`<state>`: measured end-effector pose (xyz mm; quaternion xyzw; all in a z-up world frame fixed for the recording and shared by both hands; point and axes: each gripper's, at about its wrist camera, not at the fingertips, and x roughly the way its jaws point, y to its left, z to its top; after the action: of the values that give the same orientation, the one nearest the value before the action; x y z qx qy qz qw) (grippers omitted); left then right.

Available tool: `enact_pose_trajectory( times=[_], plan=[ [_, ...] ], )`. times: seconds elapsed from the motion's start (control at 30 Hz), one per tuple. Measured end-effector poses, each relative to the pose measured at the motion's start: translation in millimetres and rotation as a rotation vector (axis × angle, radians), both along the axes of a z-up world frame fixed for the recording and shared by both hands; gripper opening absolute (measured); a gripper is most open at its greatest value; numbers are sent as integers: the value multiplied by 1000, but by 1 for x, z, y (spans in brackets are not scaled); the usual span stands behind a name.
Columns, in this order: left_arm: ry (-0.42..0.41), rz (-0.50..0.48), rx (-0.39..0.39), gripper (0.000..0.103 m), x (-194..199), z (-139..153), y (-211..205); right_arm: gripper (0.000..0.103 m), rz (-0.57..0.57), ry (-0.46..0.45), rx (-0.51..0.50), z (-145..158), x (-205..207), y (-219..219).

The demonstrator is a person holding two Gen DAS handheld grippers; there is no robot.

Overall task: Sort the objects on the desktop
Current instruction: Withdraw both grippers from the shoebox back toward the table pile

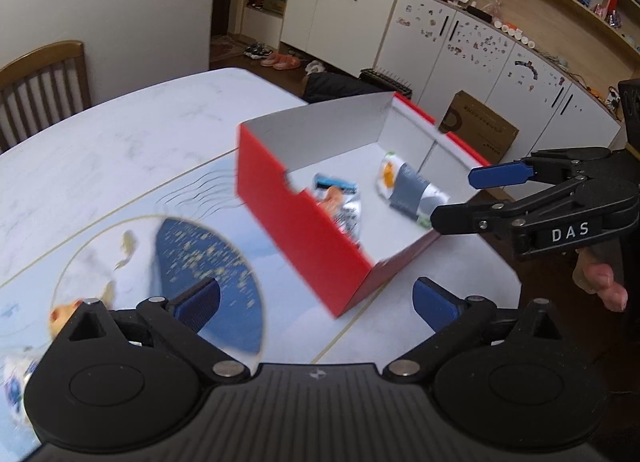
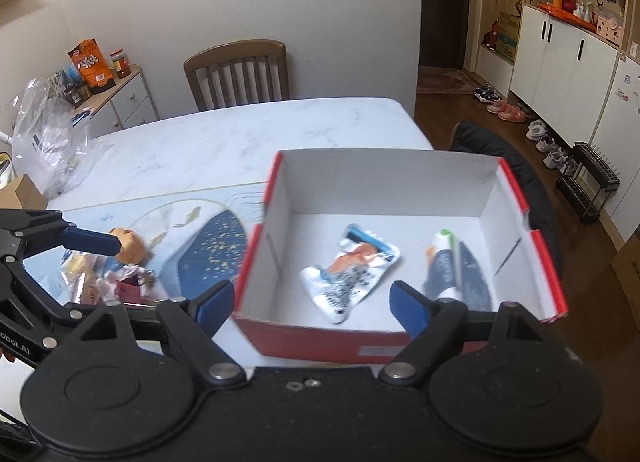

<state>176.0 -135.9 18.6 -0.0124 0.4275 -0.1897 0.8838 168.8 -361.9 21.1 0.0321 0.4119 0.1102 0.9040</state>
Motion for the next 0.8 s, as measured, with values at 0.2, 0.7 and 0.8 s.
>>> enact_pose_trajectory(
  times=[0.2, 0.7, 0.8],
  plan=[
    [11, 39, 3, 103, -22, -4, 42, 84, 14, 6, 0, -1, -10, 40],
    [20, 162, 48, 103, -56, -14, 144, 85, 36, 27, -18, -17, -22, 124],
    [25, 177, 62, 103, -59, -20, 160, 85, 37, 33, -20, -23, -21, 139]
  ],
)
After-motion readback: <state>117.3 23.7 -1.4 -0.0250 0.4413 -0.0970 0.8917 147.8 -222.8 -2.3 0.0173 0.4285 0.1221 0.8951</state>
